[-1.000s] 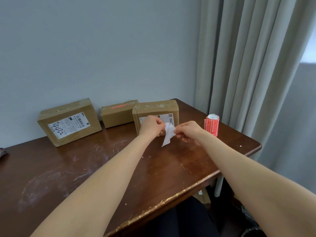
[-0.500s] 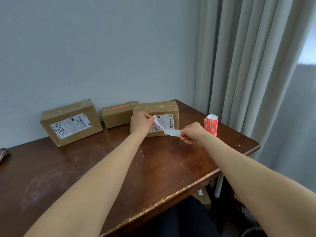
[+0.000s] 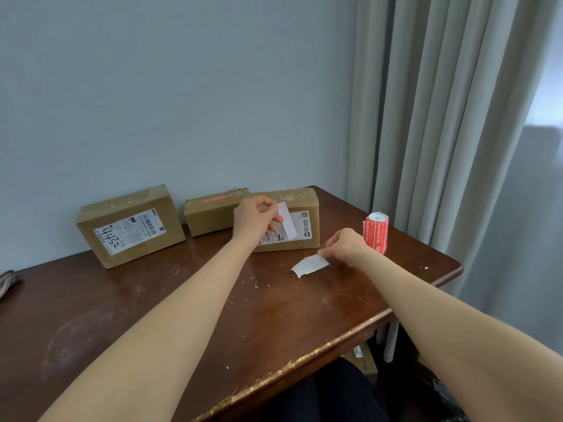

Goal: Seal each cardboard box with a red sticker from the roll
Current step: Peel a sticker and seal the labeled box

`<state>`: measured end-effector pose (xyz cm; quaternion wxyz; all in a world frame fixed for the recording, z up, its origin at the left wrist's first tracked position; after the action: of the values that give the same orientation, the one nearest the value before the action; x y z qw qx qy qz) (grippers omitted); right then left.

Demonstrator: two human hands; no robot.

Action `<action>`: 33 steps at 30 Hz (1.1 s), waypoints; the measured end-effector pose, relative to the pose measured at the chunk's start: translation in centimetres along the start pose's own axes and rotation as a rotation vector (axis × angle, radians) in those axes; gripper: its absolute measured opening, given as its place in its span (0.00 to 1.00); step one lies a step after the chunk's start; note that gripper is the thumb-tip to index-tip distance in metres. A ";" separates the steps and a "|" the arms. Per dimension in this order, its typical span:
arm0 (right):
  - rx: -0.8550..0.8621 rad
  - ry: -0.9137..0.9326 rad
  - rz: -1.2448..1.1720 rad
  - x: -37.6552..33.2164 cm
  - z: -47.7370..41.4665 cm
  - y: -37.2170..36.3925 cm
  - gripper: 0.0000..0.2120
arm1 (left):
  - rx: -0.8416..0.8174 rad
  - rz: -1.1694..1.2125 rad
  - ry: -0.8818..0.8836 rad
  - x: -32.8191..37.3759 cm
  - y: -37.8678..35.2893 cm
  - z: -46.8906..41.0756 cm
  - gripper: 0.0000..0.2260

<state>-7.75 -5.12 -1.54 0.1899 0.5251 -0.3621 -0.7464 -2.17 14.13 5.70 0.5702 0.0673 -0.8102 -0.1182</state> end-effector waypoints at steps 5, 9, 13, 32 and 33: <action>0.153 0.119 -0.044 -1.4 0.1 1.1 0.13 | -0.085 0.033 -0.084 1.3 -0.1 0.3 0.04; -0.012 0.035 -0.393 -2.5 0.7 1.0 0.19 | -0.103 0.089 -0.130 2.7 0.1 0.3 0.05; -0.285 -0.047 -0.593 -3.7 1.7 0.3 0.27 | -0.104 0.201 -0.154 3.9 0.4 0.1 0.04; -0.078 0.084 -0.872 -6.5 -0.1 3.2 0.06 | -0.077 0.046 -0.199 2.8 1.4 -1.1 0.11; -0.054 0.097 -0.855 -6.7 -0.3 3.3 0.06 | -0.071 0.022 -0.200 2.8 1.3 -1.2 0.12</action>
<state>-5.29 -2.98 5.13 -0.1057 0.6573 -0.0829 -0.7415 -1.96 14.57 8.98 0.4896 0.0261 -0.8591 -0.1465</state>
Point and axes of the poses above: each hand's wrist, its own z-axis away from the middle knuckle, its own y-axis out of the back of the hand, x = y × z, the point moved 5 cm from there along -z, towards the middle knuckle, and after that the axes turned 10 degrees about z, right-handed, at the moved point
